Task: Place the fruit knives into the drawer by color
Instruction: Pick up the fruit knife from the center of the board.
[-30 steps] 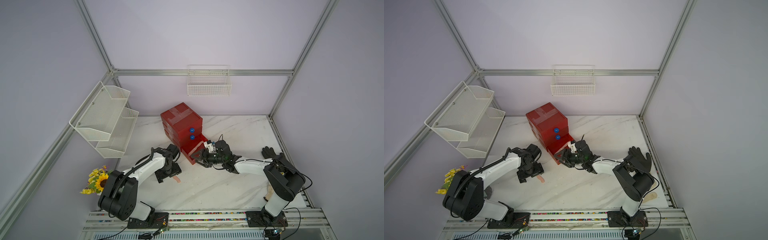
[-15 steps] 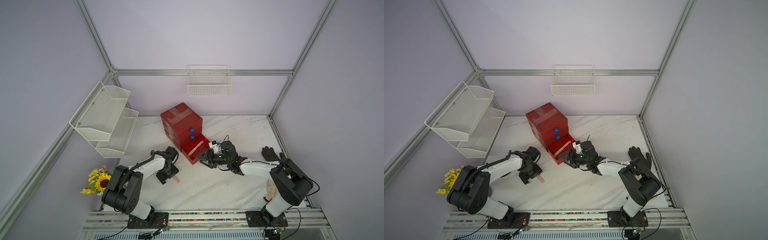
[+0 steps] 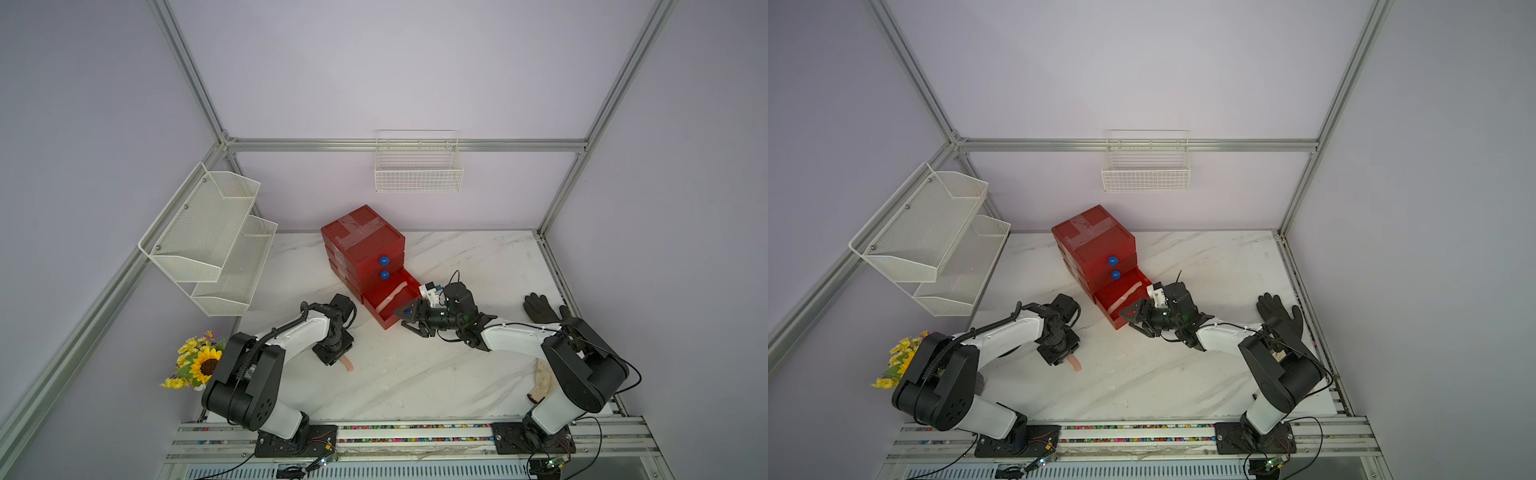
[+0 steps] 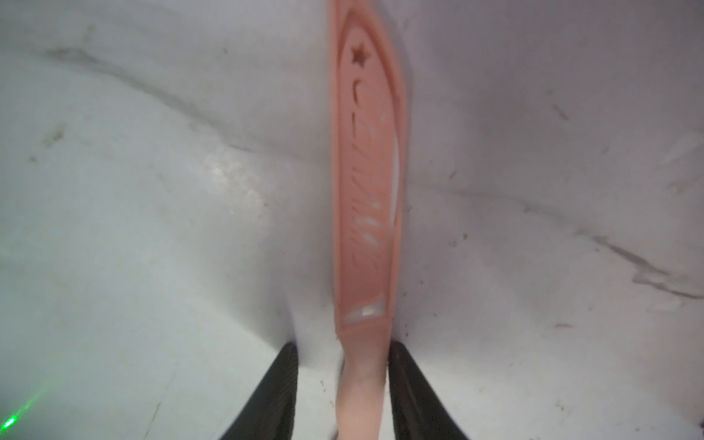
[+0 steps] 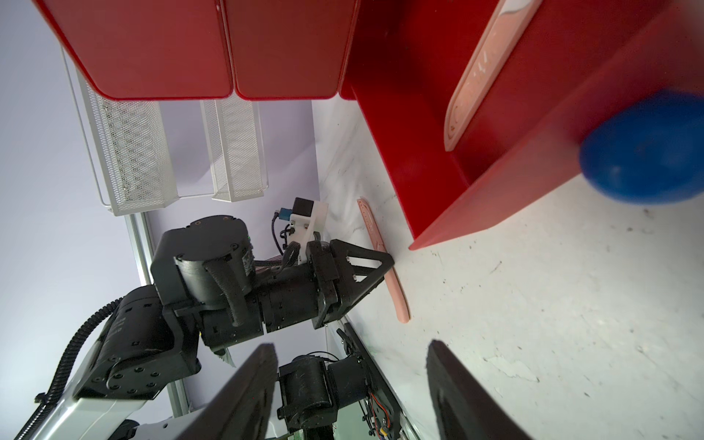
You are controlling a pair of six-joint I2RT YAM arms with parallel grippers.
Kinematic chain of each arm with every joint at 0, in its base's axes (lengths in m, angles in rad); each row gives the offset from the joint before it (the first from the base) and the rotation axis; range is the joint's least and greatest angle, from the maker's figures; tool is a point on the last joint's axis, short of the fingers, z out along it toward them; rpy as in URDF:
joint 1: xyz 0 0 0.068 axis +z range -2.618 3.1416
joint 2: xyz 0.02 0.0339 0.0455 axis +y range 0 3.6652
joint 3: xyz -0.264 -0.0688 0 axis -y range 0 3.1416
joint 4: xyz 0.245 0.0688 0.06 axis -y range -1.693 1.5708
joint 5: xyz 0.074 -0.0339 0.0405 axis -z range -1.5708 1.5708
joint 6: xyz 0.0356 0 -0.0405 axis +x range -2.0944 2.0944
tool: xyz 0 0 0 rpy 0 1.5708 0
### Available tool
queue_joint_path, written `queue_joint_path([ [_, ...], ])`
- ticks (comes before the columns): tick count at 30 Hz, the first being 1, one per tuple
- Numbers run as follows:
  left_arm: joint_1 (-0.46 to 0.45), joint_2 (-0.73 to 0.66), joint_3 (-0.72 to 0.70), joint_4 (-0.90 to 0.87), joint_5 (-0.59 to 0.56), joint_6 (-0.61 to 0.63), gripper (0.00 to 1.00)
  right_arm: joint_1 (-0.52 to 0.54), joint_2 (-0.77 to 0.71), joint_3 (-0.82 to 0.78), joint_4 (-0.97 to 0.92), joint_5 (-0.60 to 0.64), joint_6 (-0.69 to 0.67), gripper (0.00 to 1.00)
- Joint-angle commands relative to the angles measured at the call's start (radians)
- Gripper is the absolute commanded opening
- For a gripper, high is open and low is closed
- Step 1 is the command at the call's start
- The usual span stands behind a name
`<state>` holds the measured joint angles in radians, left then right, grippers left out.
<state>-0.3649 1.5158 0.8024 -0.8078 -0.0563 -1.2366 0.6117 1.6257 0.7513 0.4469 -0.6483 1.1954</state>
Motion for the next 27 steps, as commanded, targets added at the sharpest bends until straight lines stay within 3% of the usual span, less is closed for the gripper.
queue_joint_path([
  [1,0.005,0.073,-0.055,0.15,0.026,-0.002,0.3,-0.004,-0.027,-0.012,-0.011,-0.01,-0.012,0.66],
  [6,0.004,0.082,-0.058,0.152,0.025,0.025,0.19,-0.006,-0.03,-0.015,-0.01,-0.003,-0.013,0.66],
  [8,0.004,0.086,-0.058,0.152,0.027,0.046,0.09,-0.005,-0.03,-0.015,-0.01,-0.003,-0.012,0.66],
  [16,0.005,0.104,-0.017,0.118,0.048,0.265,0.11,-0.006,-0.018,-0.015,0.009,-0.004,-0.003,0.66],
  [22,-0.021,0.093,0.042,0.081,0.135,0.498,0.07,-0.005,0.007,-0.018,0.065,-0.017,0.029,0.66],
  [27,-0.061,0.047,0.083,0.038,0.21,0.597,0.07,-0.003,0.034,0.012,0.07,-0.022,0.033,0.66],
])
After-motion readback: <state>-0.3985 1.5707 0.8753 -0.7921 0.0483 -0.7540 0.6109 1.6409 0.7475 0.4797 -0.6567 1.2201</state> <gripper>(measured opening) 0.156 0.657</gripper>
